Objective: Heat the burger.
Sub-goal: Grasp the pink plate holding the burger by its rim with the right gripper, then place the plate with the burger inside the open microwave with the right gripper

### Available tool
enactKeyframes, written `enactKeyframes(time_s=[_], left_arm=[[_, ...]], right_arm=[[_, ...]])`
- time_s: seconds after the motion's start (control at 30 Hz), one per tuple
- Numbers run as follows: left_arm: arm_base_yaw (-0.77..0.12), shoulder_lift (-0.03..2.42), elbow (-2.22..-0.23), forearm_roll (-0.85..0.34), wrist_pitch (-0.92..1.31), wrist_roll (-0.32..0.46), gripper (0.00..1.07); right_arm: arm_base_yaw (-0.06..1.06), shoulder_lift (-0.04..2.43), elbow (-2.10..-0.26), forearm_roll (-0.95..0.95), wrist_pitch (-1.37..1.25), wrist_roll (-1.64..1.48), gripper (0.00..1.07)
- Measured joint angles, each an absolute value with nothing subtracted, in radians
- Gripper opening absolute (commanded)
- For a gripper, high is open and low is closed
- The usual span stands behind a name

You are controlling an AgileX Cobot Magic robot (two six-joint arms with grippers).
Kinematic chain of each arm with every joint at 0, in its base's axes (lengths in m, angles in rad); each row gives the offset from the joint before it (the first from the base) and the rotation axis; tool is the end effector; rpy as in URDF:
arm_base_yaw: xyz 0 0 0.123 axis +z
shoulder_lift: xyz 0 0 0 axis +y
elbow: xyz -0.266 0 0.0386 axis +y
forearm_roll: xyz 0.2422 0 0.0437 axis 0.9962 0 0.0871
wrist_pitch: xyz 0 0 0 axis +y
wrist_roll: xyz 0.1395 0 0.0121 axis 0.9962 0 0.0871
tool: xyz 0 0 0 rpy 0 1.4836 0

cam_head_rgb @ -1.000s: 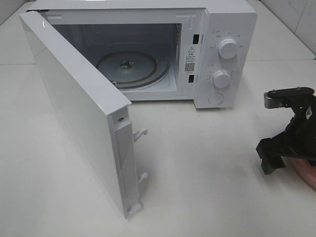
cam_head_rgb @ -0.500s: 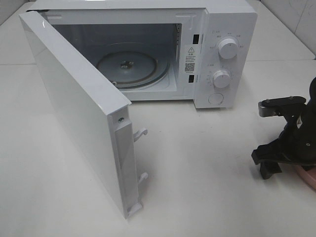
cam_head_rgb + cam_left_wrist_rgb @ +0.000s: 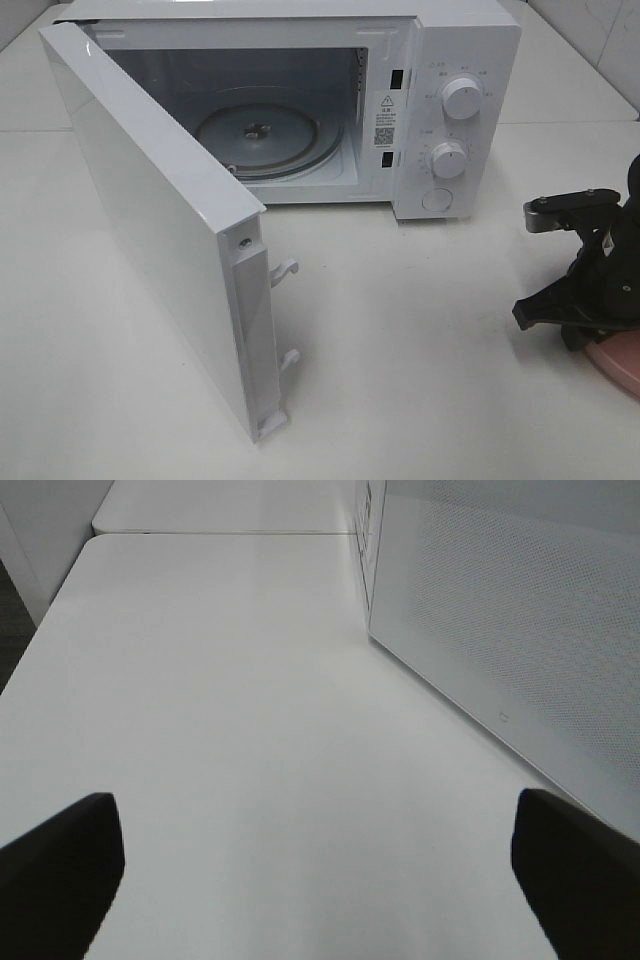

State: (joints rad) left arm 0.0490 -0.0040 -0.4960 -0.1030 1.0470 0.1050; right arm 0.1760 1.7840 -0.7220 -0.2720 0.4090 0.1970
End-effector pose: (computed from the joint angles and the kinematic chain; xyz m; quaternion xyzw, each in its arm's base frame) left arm 0.0511 -0.0100 0.2533 0.0254 0.8481 -0.0108 0.5291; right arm 0.2761 0.0339 0.0481 -0.1085 0.9876 -0.0470 0.1030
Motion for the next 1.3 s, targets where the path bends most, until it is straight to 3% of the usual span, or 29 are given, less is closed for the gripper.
enactKeyframes(time_s=[0.67, 1.0, 1.3], left_arm=[[0.049, -0.004, -0.496, -0.103, 1.047, 0.105, 1.01], [0.049, -0.004, -0.496, -0.103, 1.047, 0.105, 1.01], [0.049, -0.004, -0.496, -0.103, 1.047, 0.105, 1.01]], right_arm=[[0.183, 1.782, -0.725, -0.34, 0.435, 0.27, 0.0], [0.286, 1.792, -0.725, -0.577, 0.535, 0.522, 0.0], [0.359, 1.797, -0.722, -0.613, 0.608, 0.59, 0.0]])
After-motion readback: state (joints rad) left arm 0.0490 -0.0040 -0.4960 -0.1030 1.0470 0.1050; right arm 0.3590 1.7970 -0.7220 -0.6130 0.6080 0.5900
